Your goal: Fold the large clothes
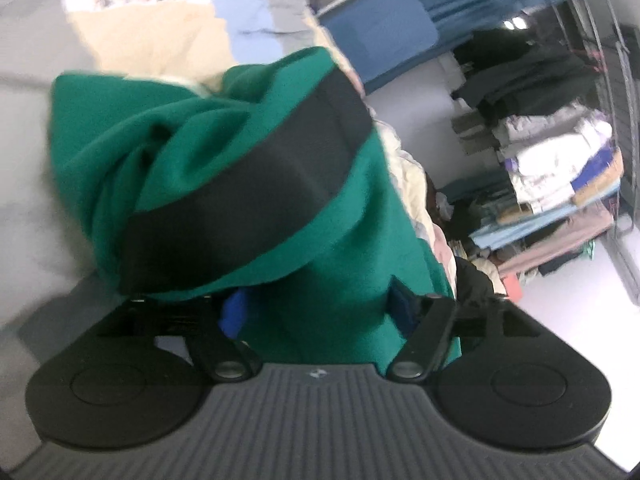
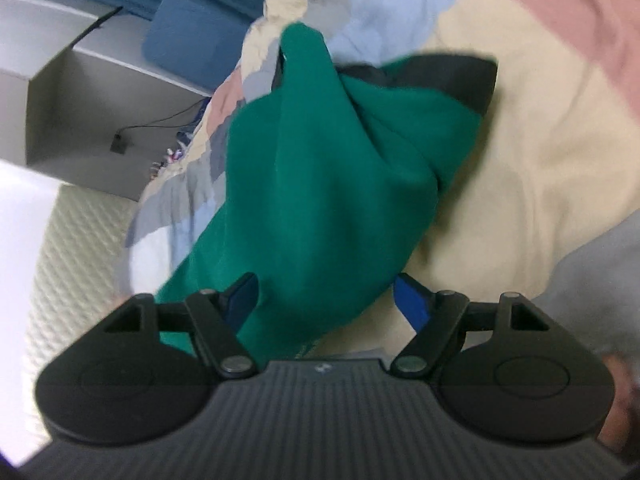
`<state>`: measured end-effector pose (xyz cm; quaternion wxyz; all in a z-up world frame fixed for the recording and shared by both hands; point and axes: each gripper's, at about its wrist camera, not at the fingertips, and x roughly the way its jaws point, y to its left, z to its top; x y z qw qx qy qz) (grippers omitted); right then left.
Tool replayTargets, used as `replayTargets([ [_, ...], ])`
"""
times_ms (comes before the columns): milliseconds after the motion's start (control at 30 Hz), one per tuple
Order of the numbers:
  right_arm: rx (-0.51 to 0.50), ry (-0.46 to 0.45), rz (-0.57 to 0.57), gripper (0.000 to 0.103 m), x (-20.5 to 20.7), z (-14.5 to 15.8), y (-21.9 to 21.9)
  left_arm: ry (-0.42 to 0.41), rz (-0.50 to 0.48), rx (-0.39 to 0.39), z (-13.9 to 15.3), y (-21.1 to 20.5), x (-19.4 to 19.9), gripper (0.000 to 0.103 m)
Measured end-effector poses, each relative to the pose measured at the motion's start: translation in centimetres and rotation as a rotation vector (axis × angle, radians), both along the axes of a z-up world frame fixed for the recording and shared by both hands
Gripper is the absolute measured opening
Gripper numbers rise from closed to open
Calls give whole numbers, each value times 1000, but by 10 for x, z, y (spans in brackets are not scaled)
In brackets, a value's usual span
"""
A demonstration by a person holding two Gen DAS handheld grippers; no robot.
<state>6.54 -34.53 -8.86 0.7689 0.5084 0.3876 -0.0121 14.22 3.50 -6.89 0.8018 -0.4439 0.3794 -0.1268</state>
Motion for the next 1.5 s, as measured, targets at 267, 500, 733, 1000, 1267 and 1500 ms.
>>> replayTargets([
  [267,48,-44,-90,78,16,-9,-8,58,23,-154,-31,3,11,82],
  [500,-107,-24,-31,28,40,-5,3,36,42,-135,-43,-14,25,78],
  [733,-266,-178,56,15,24,38,22,-18,67,-75,-28,-6,9,27],
  [1000,-338,-255,128,14,-23,77,28,-64,42,-50,7,3,-33,14],
  [1267,-362,-276,165,15,-26,92,28,-117,-20,2,29,1,-65,17],
  [1500,-325,-315,190,31,-4,99,25,-200,-60,75,59,-6,-44,60],
])
